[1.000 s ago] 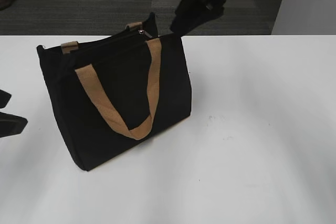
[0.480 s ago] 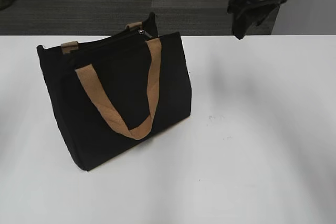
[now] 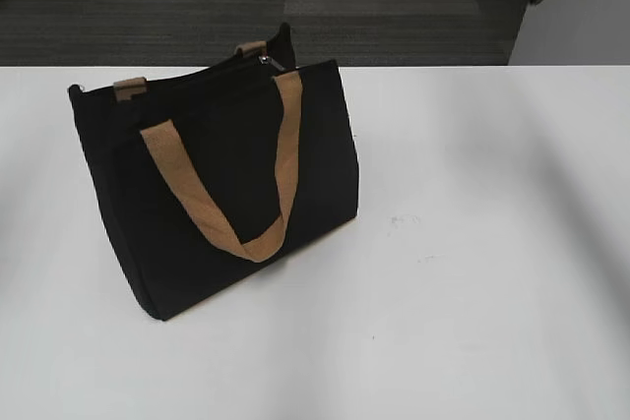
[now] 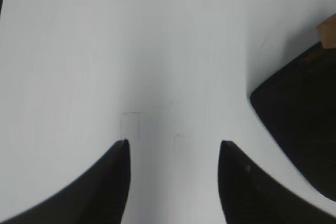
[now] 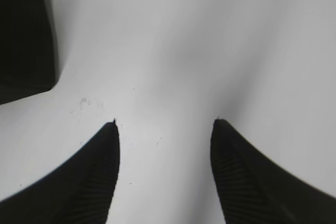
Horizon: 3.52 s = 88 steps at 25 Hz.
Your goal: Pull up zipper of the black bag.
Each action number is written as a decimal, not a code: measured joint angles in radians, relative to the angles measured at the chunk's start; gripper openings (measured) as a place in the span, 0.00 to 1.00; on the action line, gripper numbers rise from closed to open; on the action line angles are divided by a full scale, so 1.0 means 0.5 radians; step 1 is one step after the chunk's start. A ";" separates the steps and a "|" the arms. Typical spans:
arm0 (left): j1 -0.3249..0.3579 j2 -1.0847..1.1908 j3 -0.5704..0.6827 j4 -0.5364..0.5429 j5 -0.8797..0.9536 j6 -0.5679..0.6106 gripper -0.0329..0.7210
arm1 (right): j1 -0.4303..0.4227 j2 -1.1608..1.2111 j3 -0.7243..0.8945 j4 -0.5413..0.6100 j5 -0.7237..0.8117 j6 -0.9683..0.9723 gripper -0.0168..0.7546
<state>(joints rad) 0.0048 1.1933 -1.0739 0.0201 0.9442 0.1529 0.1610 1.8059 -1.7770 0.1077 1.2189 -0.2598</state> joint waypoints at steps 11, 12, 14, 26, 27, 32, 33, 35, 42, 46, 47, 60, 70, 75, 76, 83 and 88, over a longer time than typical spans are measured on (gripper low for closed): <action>0.000 0.000 -0.007 -0.040 0.271 0.000 0.58 | -0.387 -0.311 0.039 0.005 0.000 0.112 0.58; 0.000 -0.002 -0.004 -0.040 0.315 0.006 0.58 | -0.401 -0.349 0.086 0.005 0.000 0.112 0.58; 0.000 -0.025 0.034 -0.040 0.358 0.016 0.58 | -0.411 -0.455 0.210 0.005 0.000 0.112 0.58; 0.000 -0.810 0.617 -0.209 0.326 0.023 0.58 | -0.411 -1.312 1.363 0.165 -0.182 0.106 0.58; 0.000 -0.885 0.657 -0.224 0.326 0.023 0.58 | -0.411 -1.374 1.457 0.167 -0.203 0.102 0.58; 0.000 -1.183 0.855 -0.301 0.338 0.024 0.58 | -0.411 -1.634 1.846 0.170 -0.236 0.060 0.58; 0.000 -1.245 0.886 -0.301 0.336 0.024 0.58 | -0.411 -1.680 1.921 0.170 -0.246 0.058 0.58; 0.000 -1.355 0.946 -0.303 0.312 0.024 0.58 | -0.411 -1.793 2.046 0.170 -0.277 0.054 0.58; 0.000 -1.609 1.085 -0.338 0.260 0.024 0.58 | -0.411 -2.187 2.323 0.170 -0.304 0.052 0.58; 0.000 -1.773 1.087 -0.340 0.252 0.024 0.58 | -0.411 -2.351 2.409 0.176 -0.307 0.052 0.58; 0.000 -1.830 1.087 -0.343 0.251 0.024 0.58 | -0.411 -2.383 2.438 0.185 -0.309 0.052 0.58; 0.000 -2.400 1.087 -0.350 0.248 0.024 0.57 | -0.411 -2.839 2.561 0.217 -0.282 0.042 0.58; 0.000 -2.402 1.087 -0.353 0.246 0.024 0.56 | -0.411 -3.347 2.580 0.219 -0.248 0.023 0.58; 0.000 -2.402 1.087 -0.353 0.246 0.024 0.55 | -0.411 -3.616 2.580 0.220 -0.244 0.023 0.58; 0.000 -2.402 1.087 -0.353 0.246 0.024 0.55 | -0.411 -3.626 2.581 0.219 -0.242 0.023 0.58; 0.000 -2.402 1.087 -0.353 0.246 0.024 0.55 | -0.411 -3.625 2.582 0.221 -0.241 0.060 0.58; 0.000 -2.402 1.087 -0.353 0.246 0.024 0.55 | -0.411 -3.625 2.582 0.221 -0.241 0.062 0.58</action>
<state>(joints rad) 0.0048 -0.0076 -0.5305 -0.1563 1.0674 0.1650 -0.0444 -0.0068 -0.4858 0.2181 1.0986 -0.2287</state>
